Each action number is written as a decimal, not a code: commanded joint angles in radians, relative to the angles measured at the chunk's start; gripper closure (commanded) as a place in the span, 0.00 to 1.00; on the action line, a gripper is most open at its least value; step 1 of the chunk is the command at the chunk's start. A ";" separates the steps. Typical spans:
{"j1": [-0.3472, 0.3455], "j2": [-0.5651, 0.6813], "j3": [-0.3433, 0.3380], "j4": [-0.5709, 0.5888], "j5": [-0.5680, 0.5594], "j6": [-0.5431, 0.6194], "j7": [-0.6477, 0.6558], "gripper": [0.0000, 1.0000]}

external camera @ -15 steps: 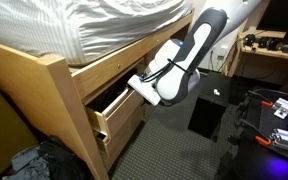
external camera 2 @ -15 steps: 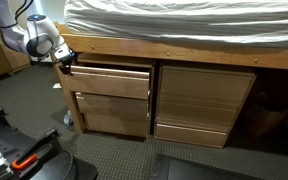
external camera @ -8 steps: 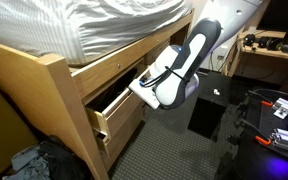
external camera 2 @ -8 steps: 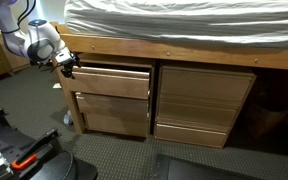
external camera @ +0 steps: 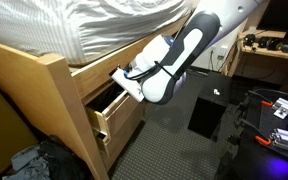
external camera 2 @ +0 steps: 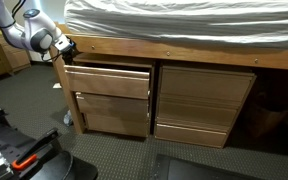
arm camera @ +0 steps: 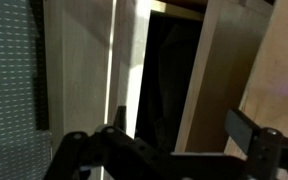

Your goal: Open the upper drawer on the left

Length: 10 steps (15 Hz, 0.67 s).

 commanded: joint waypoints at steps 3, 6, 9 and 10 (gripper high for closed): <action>-0.018 0.018 0.024 0.019 0.046 0.001 -0.059 0.00; 0.028 0.096 -0.048 0.083 0.043 -0.014 0.011 0.00; 0.018 0.081 -0.039 0.060 0.036 -0.009 0.018 0.00; 0.018 0.105 -0.044 0.075 0.037 -0.009 0.025 0.00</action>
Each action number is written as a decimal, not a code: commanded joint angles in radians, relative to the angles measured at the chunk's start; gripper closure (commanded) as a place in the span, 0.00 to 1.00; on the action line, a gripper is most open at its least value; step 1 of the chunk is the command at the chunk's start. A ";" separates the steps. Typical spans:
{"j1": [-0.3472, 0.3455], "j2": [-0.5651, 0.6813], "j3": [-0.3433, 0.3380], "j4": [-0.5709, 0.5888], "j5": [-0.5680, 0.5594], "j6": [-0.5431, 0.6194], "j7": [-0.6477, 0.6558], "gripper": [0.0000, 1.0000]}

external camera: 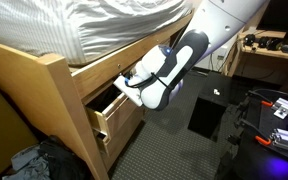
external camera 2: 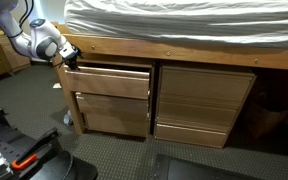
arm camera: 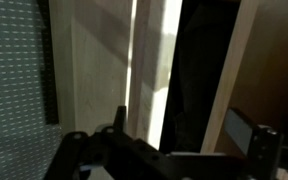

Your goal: Open the upper drawer on the left

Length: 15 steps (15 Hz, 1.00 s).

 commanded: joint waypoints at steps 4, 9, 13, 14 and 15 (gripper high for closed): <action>0.001 0.029 -0.004 0.030 0.001 0.000 0.009 0.00; -0.328 0.024 0.360 0.094 -0.241 -0.082 -0.009 0.00; -0.410 -0.013 0.414 0.090 -0.195 -0.214 -0.134 0.00; -0.395 -0.029 0.377 0.082 -0.178 -0.239 -0.147 0.00; -0.398 0.014 0.407 0.110 -0.167 -0.188 -0.152 0.00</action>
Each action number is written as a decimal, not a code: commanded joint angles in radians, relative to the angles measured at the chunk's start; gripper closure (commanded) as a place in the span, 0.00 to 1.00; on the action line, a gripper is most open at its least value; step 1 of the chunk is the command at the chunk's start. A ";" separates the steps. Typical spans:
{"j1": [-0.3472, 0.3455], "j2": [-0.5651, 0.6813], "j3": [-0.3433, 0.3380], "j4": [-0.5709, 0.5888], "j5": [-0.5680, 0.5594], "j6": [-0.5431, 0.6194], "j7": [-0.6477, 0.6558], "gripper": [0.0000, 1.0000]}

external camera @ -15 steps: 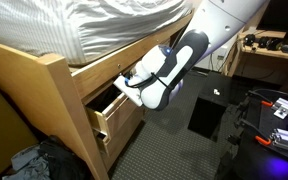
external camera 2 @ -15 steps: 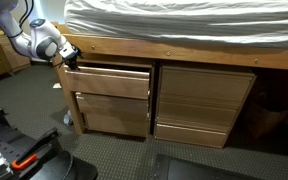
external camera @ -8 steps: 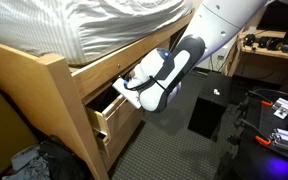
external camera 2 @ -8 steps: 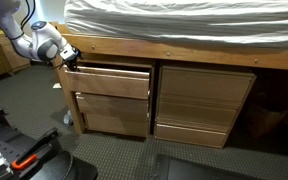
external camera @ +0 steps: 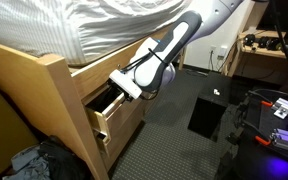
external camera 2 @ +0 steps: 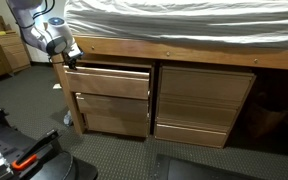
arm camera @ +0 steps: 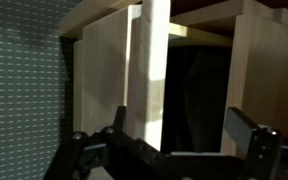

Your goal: Open the upper drawer on the left

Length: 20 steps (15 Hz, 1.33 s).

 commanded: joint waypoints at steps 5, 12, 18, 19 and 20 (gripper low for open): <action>0.005 -0.010 -0.017 0.001 0.044 -0.031 -0.046 0.00; 0.024 0.058 -0.025 0.018 0.087 -0.083 -0.034 0.00; 0.033 0.042 -0.043 -0.001 0.088 -0.170 -0.039 0.00; 0.022 0.006 -0.040 -0.023 0.076 -0.247 -0.055 0.00; 0.027 -0.032 -0.056 -0.036 0.069 -0.329 -0.057 0.00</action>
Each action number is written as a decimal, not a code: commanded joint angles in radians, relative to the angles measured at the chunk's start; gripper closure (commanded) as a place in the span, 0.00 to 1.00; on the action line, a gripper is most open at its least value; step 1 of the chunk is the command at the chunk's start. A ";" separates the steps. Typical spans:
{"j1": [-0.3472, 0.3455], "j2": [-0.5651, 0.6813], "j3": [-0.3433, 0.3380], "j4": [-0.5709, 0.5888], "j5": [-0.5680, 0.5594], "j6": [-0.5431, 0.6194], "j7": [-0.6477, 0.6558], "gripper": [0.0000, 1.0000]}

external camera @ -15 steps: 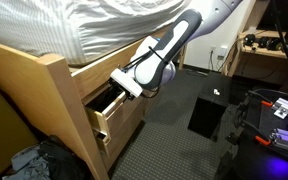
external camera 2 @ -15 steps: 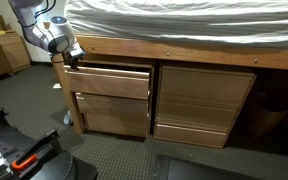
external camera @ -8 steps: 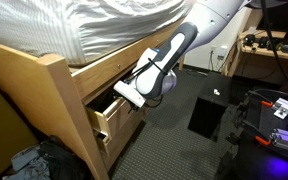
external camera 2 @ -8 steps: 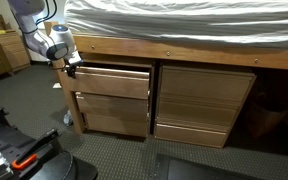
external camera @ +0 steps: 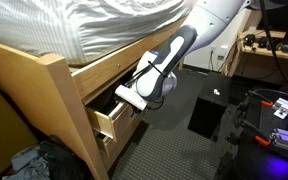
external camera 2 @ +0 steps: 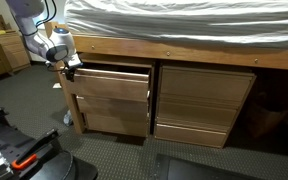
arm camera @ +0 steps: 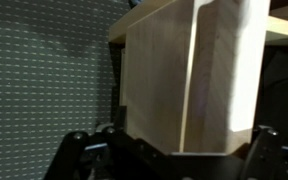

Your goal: Open the upper drawer on the left

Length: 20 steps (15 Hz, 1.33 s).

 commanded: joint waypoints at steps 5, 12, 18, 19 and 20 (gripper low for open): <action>0.021 -0.198 -0.089 -0.024 -0.053 -0.577 0.041 0.00; 0.048 -0.224 -0.131 0.072 -0.174 -1.000 0.098 0.00; 0.052 -0.215 -0.131 0.080 -0.192 -0.975 0.097 0.00; 0.052 -0.215 -0.131 0.080 -0.192 -0.976 0.097 0.00; 0.066 -0.216 -0.146 0.062 -0.205 -0.907 0.109 0.00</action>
